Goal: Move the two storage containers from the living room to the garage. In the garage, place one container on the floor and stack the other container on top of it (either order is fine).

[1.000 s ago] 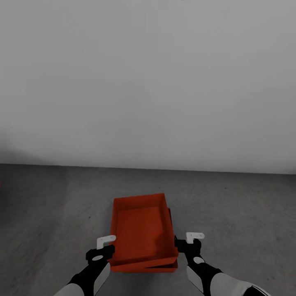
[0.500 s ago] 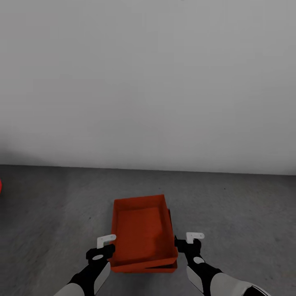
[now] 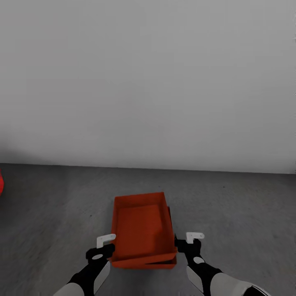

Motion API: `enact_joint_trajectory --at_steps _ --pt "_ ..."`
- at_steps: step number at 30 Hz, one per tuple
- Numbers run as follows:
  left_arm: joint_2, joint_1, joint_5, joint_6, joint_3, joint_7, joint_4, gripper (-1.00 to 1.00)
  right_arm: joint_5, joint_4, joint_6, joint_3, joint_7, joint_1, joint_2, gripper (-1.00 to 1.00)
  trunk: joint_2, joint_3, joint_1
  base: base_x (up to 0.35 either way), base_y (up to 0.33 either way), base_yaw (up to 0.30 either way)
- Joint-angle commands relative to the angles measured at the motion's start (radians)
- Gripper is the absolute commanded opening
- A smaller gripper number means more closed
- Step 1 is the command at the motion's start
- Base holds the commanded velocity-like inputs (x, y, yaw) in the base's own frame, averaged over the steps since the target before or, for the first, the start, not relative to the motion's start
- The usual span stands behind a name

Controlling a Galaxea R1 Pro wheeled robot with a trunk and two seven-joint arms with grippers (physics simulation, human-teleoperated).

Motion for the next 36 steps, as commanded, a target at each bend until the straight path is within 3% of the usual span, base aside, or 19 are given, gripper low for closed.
enact_joint_trajectory --at_steps 1,6,11,36 --pt "0.001 0.0 0.014 0.001 -0.008 0.007 -0.001 1.0 -0.005 0.0 -0.002 0.009 -0.005 -0.001 0.0 1.0 -0.001 -0.001 -0.001 -0.279 0.0 0.0" --pt "0.002 0.0 0.066 0.007 -0.008 0.007 -0.002 1.0 -0.005 0.0 -0.002 0.009 -0.005 -0.001 0.0 1.0 -0.001 -0.001 -0.001 -0.32 0.0 0.0" --pt "0.002 0.0 0.09 0.009 -0.01 0.006 -0.002 1.0 -0.005 0.0 -0.001 0.009 -0.005 -0.001 0.0 1.0 -0.001 -0.001 -0.001 -0.341 0.0 0.0" --pt "0.005 0.0 0.094 0.002 -0.013 0.007 0.0 1.0 -0.004 0.0 -0.001 0.009 -0.005 -0.001 0.0 1.0 -0.001 -0.001 -0.001 -0.346 0.0 0.0"
